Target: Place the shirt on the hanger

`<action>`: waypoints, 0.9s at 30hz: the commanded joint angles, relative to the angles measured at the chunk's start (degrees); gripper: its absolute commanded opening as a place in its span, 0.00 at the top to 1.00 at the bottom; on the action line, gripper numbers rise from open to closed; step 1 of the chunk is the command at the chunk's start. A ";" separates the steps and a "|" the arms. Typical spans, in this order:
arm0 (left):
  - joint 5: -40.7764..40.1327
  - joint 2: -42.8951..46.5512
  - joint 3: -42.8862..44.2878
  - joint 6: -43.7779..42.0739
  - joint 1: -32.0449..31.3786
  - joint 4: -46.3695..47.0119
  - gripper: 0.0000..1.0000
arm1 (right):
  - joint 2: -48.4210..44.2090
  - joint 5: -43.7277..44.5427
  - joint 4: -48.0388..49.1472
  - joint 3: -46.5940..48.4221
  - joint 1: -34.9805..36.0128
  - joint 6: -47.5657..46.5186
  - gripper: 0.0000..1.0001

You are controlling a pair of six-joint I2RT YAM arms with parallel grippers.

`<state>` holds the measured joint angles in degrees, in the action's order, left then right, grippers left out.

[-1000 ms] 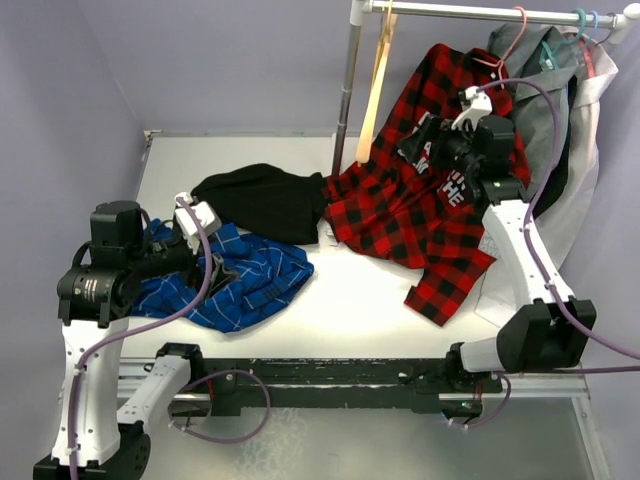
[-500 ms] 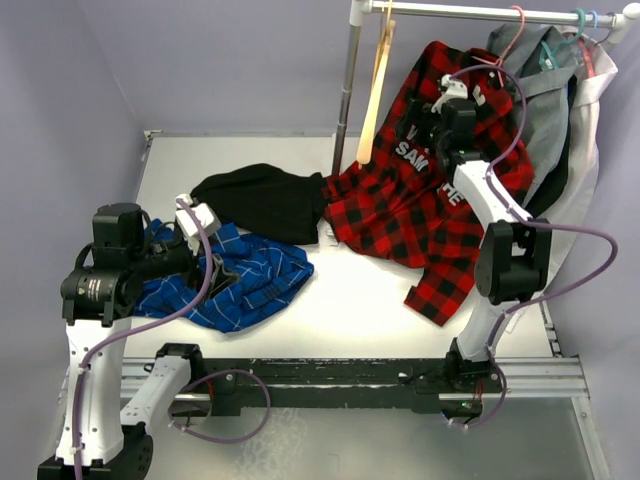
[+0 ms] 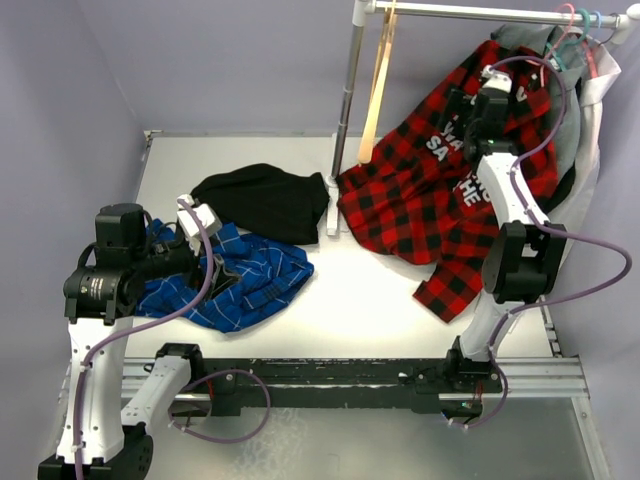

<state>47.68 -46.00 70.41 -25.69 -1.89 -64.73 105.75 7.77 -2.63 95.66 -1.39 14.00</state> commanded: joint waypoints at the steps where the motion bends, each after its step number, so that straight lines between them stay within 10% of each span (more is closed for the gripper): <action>1: 2.22 0.25 0.09 -0.59 0.48 1.80 0.01 | -5.22 7.70 0.09 2.14 -1.43 -3.21 0.00; 27: 3.18 1.60 -0.24 -0.15 1.54 2.28 0.01 | -7.83 -10.24 0.88 1.81 0.66 -1.11 0.00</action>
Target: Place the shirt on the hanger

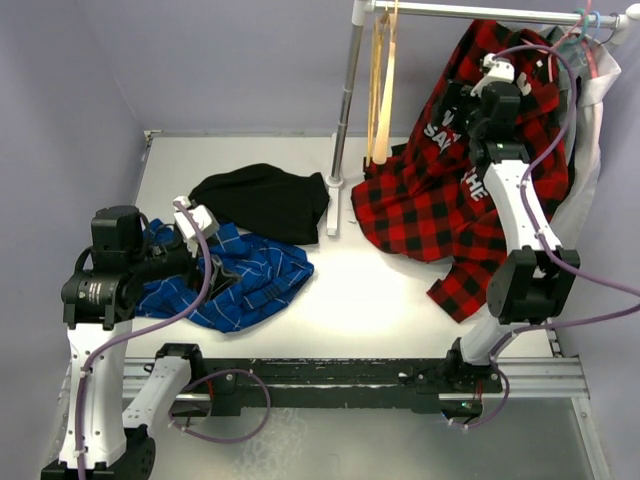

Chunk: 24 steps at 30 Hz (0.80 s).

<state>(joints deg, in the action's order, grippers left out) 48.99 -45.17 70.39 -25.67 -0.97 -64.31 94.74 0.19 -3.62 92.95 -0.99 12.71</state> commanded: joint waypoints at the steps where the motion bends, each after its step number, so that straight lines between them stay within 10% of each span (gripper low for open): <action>1: 1.82 0.83 -0.12 -0.17 0.62 1.85 0.01 | 4.35 -3.24 1.31 6.08 0.33 0.37 0.00; 13: 2.07 0.44 -0.58 -0.08 0.62 2.43 0.01 | 15.38 -2.60 -6.65 21.69 2.78 -0.40 0.00; 24: 2.17 0.47 -0.68 -0.08 0.62 2.53 0.01 | 14.12 -1.69 -3.80 13.81 4.66 -0.95 0.00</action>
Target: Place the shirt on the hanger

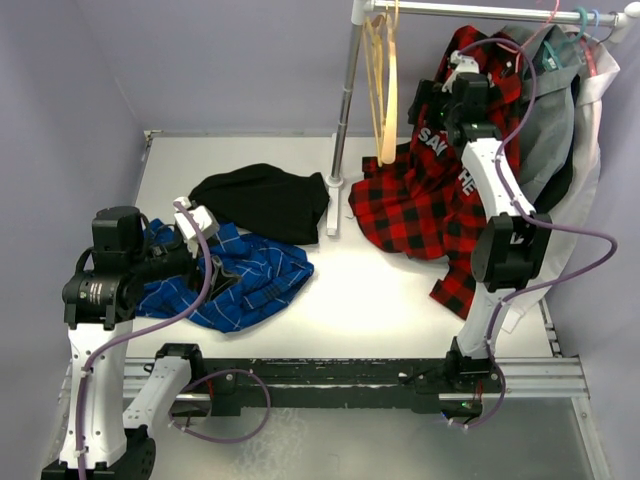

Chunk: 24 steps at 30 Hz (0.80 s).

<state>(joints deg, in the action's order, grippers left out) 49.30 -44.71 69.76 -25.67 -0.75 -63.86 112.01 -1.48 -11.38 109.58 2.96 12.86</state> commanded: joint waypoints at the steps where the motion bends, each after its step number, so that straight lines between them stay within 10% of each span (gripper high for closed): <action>1: 1.92 0.02 -0.06 -0.08 0.40 2.09 0.01 | -3.52 -0.02 4.63 -3.95 0.73 -1.10 0.00; 24: 2.08 0.24 0.05 -0.23 0.58 1.98 0.01 | -16.26 9.54 3.79 -6.72 5.17 -9.01 0.00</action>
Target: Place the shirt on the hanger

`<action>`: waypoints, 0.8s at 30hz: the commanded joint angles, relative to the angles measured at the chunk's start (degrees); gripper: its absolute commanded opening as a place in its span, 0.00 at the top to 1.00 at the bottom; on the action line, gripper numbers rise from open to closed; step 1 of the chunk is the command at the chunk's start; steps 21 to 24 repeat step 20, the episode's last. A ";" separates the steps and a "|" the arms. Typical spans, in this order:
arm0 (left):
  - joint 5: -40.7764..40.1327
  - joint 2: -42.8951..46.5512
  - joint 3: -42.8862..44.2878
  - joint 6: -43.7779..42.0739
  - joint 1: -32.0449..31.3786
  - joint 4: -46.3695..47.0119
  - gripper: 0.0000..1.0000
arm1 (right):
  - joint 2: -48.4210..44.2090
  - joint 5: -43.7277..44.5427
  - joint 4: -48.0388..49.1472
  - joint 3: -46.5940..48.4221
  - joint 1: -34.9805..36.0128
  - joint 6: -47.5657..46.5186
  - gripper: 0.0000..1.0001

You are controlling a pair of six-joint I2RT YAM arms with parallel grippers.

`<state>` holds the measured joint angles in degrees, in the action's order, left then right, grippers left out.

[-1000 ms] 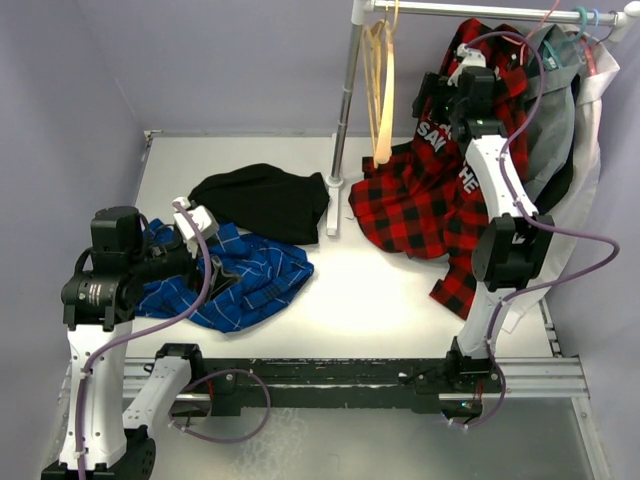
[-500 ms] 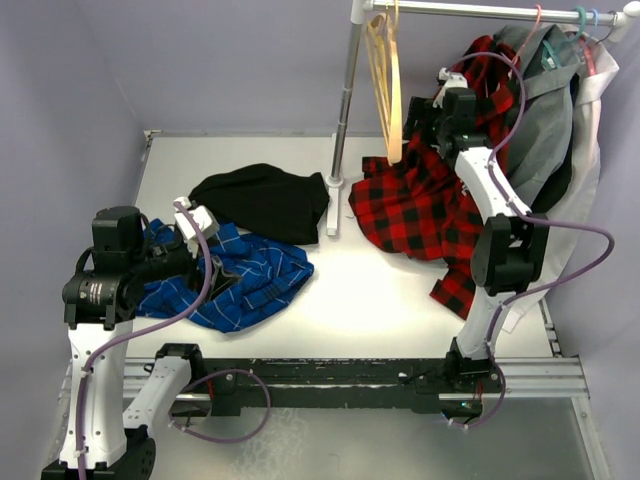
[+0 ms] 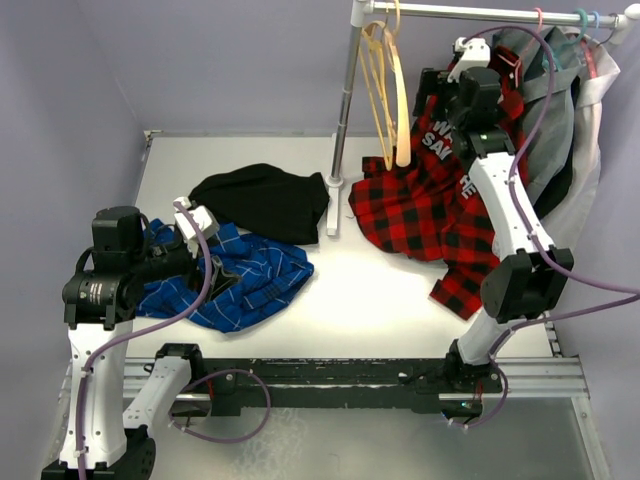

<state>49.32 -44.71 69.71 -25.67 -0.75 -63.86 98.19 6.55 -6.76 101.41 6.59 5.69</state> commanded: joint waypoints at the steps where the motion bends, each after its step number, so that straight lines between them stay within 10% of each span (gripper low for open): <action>1: 2.16 0.30 0.08 -0.26 0.58 1.91 0.01 | -3.99 0.58 -1.04 -0.27 1.66 -1.11 0.00; 10: -4.34 1.96 -0.79 9.52 0.75 6.92 0.01 | -28.67 -11.84 9.40 -30.46 3.19 9.01 0.00; 24: -15.48 5.16 -3.98 15.26 2.83 13.63 0.01 | -44.16 -17.03 5.55 -37.95 3.26 13.53 0.00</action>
